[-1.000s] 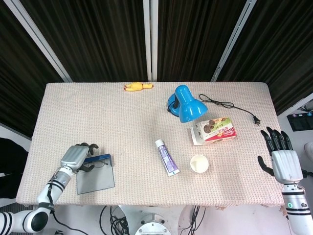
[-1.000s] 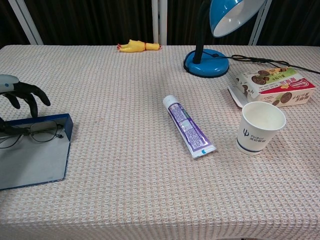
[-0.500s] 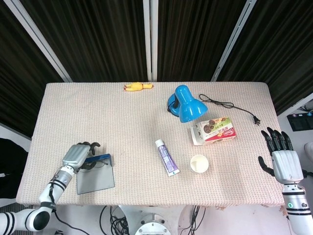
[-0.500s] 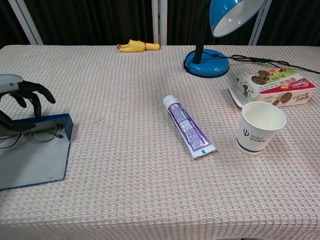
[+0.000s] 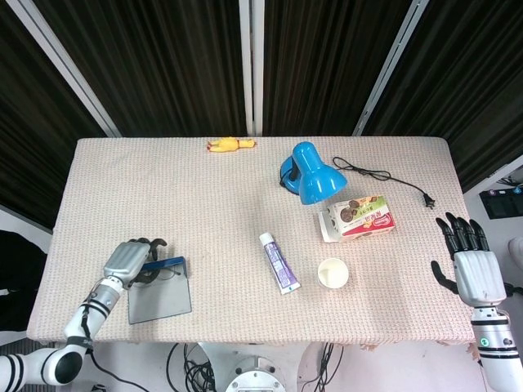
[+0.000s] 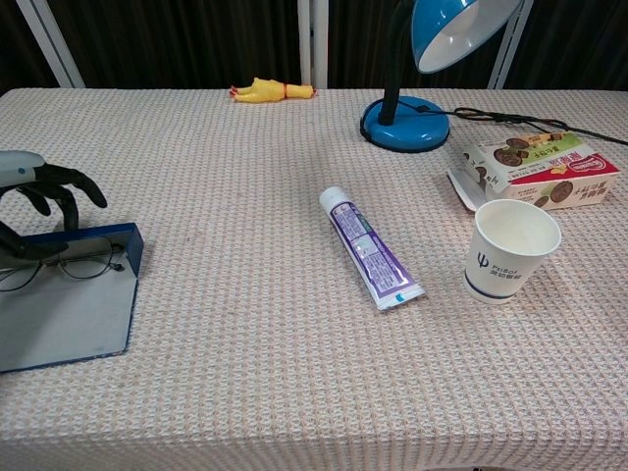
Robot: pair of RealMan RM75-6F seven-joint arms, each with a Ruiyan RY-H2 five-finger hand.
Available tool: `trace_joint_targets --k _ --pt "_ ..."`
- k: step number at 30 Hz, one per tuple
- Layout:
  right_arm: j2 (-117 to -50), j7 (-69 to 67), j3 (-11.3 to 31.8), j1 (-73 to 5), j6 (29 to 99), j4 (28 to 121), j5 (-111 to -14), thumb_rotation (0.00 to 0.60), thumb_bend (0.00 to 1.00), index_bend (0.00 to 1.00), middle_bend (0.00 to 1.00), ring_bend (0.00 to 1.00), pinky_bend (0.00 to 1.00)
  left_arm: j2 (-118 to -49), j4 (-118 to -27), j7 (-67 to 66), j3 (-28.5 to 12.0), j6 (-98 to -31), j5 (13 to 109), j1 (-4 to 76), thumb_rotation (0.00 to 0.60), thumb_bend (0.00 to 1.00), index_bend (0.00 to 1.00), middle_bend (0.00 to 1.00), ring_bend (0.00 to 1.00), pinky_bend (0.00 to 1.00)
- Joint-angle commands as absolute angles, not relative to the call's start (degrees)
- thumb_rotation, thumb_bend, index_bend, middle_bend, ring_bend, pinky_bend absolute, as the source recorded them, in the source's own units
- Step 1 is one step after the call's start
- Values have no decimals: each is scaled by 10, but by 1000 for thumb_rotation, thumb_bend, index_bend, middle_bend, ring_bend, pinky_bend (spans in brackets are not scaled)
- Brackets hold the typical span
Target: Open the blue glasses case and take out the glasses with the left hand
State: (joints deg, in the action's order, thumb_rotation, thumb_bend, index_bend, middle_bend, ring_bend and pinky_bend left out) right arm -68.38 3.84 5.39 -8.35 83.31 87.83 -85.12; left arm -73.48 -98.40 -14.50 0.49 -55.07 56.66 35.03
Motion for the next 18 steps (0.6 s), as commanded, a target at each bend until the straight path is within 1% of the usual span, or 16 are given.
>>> trace_joint_targets --k 1,18 --pt "-684 39 54 -83 833 878 -851 600 327 0 4 0 0 -735 -983 -143 4 -551 571 348 600 369 232 417 211 265" --pt "-688 42 56 -84 830 876 -845 600 327 0 0 0 0 -746 -962 -131 -1 -542 591 336 600 370 236 446 233 266"
